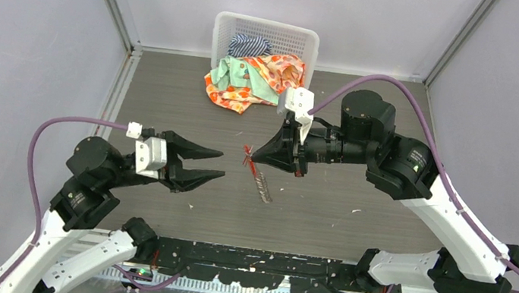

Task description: Put the keys on the keyring

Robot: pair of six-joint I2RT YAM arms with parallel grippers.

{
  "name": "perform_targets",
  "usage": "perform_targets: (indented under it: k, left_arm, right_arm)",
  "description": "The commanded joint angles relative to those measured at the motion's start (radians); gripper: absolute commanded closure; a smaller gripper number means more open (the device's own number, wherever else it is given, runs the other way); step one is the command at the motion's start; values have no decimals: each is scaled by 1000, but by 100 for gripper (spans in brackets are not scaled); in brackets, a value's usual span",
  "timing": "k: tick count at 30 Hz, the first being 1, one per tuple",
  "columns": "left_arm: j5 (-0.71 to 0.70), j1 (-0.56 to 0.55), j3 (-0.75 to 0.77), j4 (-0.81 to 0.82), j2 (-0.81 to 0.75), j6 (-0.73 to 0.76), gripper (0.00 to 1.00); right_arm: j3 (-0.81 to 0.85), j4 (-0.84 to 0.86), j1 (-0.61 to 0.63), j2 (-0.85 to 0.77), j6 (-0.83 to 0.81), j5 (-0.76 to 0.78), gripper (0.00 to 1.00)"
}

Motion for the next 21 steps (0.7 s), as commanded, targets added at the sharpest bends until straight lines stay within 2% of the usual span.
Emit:
perform_targets:
  k: [1,3,7,13,19,21]
  left_arm:
    - [-23,5,-3,3,43,66,53]
    - [60,4,17,4,88,86,38]
    - [114,5,30,25,130,106,35]
    - [158,4,27,27,133,92,44]
    - [139,5,26,28,127,93,61]
    - [125,5,26,31,125,93,64]
  right_arm:
    - [10,52,-4,-3,50,-72,99]
    - [11,43,-4,8,56,-107,99]
    - [20,27,-5,32,66,-153,99]
    - [4,49,-7,38,73,-163,99]
    - [-3,53,-10,38,72,-148,99]
    - [-4,46,-13,38,70,-139,99]
